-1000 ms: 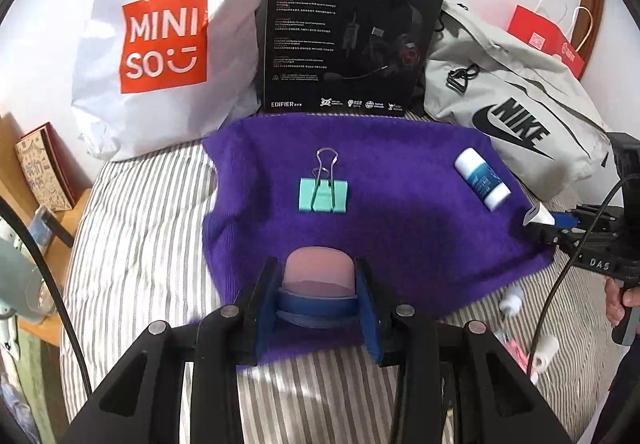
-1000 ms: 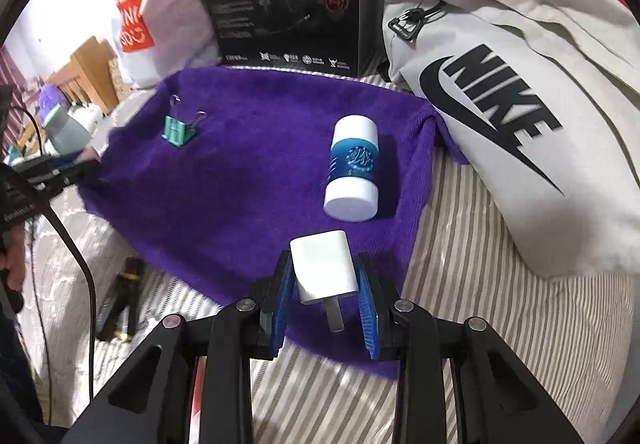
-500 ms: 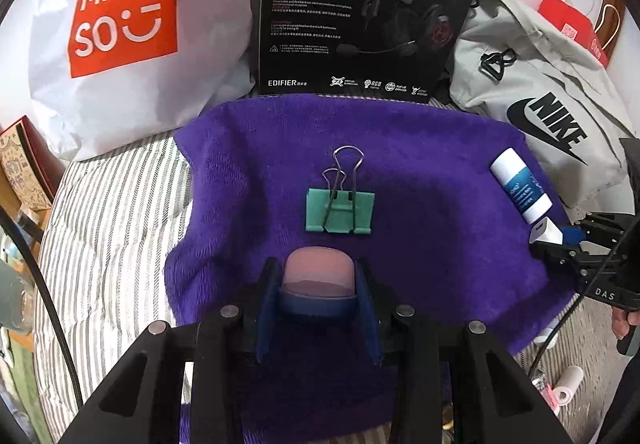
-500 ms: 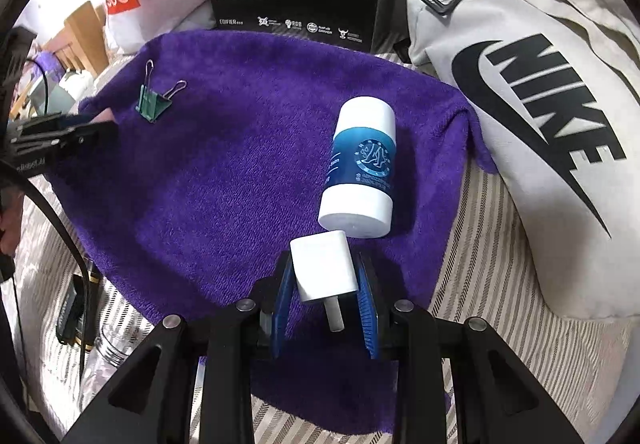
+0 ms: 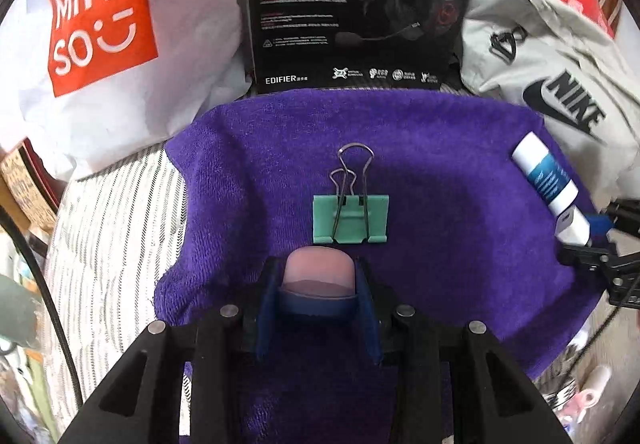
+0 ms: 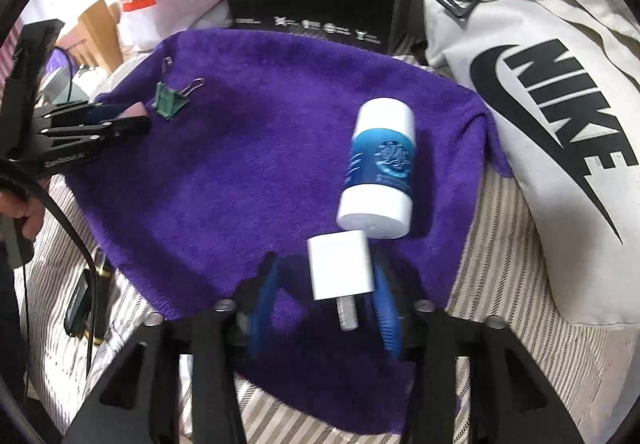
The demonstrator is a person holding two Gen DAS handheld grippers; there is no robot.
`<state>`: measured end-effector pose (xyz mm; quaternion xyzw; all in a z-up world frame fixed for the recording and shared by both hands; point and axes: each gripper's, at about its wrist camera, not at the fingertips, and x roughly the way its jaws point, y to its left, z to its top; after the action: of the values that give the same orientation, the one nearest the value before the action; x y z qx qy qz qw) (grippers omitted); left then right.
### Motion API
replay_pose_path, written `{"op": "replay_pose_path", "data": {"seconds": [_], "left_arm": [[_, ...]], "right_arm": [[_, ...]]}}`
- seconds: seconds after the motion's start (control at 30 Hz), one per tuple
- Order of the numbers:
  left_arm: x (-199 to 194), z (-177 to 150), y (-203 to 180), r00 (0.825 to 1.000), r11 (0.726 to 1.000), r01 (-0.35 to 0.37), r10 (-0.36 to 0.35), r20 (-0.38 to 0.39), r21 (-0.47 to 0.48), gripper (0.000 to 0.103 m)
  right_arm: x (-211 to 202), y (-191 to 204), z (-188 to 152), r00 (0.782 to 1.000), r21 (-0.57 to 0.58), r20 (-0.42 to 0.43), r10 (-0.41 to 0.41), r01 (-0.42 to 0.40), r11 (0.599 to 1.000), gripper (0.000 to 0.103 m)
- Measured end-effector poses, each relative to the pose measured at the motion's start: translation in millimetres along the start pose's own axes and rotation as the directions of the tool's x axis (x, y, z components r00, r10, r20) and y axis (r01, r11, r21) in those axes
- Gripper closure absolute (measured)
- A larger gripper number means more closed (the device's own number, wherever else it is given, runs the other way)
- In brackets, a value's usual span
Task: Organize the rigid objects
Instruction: 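Carry the container and plug onto the purple towel and open both tools, then grasp the black Horizon case with the left tool while the right tool grasps the white tape roll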
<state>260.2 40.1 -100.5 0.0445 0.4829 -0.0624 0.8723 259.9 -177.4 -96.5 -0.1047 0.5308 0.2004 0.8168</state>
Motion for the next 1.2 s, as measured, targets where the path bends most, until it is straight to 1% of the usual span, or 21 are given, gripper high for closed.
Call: {"op": "replay_pose_path", "data": {"seconds": [0.03,0.1,0.17,0.2,0.33,0.43,0.5,0.63,0.73,0.8,0.87,0.97,1.07,1.1,1.13,1.17,1.2], "left_arm": [[0.1,-0.4,-2.0,1.000,1.000,-0.008,0.008,-0.001,0.006,0.067],[0.1,-0.6,-4.0,1.000,1.000,-0.016,0.016,-0.008,0.010,0.064],[-0.8,-1.9,-3.3,1.000,1.000,-0.013,0.013,-0.021,0.002,0.058],[-2.0,-3.1,-2.5,1.000,1.000,-0.014,0.014,-0.025,0.001,0.057],[-10.9,-9.9,-2.2,0.999,1.000,-0.030,0.030,-0.042,0.002,0.056],[-25.8,-15.4,-2.0,0.999,1.000,-0.025,0.025,-0.027,-0.018,0.056],[-41.8,-20.6,-5.1,1.000,1.000,-0.022,0.022,-0.003,-0.015,0.056],[-75.1,-38.4,-14.6,0.998,0.999,0.048,-0.047,0.038,-0.005,0.056],[-89.7,-57.9,-28.8,0.995,0.996,0.088,-0.089,0.048,0.024,0.056],[-91.3,-68.8,-39.2,0.994,0.994,0.104,-0.106,0.041,0.039,0.056],[-91.4,-82.6,-49.3,0.991,0.991,0.126,-0.128,0.034,0.053,0.056],[-88.6,-99.2,-59.4,0.985,0.983,0.170,-0.172,0.014,0.066,0.056],[-85.5,-111.6,-66.0,0.982,0.979,0.189,-0.189,-0.003,0.075,0.056],[-83.4,-114.7,-67.2,0.982,0.979,0.189,-0.189,-0.010,0.078,0.056],[-78.9,-118.0,-68.1,0.985,0.981,0.175,-0.173,-0.027,0.080,0.056],[-76.8,-120.2,-67.3,0.986,0.983,0.167,-0.166,-0.028,0.078,0.055],[-77.6,-121.9,-63.6,0.984,0.982,0.177,-0.176,-0.014,0.063,0.056]], "right_arm": [[-1.4,2.1,-0.9,1.000,-0.010,-0.003,-0.018,0.018,1.000,0.045],[-6.4,4.6,-3.0,1.000,-0.023,-0.001,-0.027,0.027,0.999,0.044],[-12.1,4.0,-5.2,0.999,-0.023,0.002,-0.032,0.032,0.999,0.043],[-15.6,2.6,-6.7,0.999,-0.017,0.004,-0.042,0.042,0.999,0.041],[-35.4,-4.1,-15.5,0.999,0.027,0.033,-0.020,0.019,0.999,0.041],[-51.3,-6.3,-23.1,0.998,0.067,0.059,-0.038,0.034,0.997,0.038],[-63.6,-6.7,-31.9,0.996,0.096,0.080,-0.037,0.029,0.995,0.038],[-90.5,-3.7,-56.3,0.992,0.172,0.128,-0.021,-0.002,0.985,0.038],[-108.3,3.0,-76.3,0.987,0.215,0.159,-0.016,-0.019,0.976,0.038],[-116.6,8.6,-88.3,0.985,0.231,0.172,-0.004,-0.036,0.972,0.038],[-121.3,15.7,-98.7,0.985,0.244,0.175,-0.006,-0.038,0.969,0.038],[-125.6,23.8,-112.3,0.984,0.257,0.178,0.000,-0.047,0.965,0.038],[-128.3,28.4,-125.4,0.983,0.285,0.180,0.020,-0.072,0.956,0.037],[-127.7,29.6,-127.6,0.983,0.291,0.181,0.026,-0.078,0.954,0.037],[-127.1,31.7,-130.0,0.984,0.291,0.177,0.033,-0.084,0.953,0.037],[-127.1,33.9,-132.3,0.984,0.286,0.174,0.034,-0.084,0.955,0.037],[-127.1,36.3,-134.3,0.985,0.279,0.170,0.029,-0.077,0.957,0.037]]}}
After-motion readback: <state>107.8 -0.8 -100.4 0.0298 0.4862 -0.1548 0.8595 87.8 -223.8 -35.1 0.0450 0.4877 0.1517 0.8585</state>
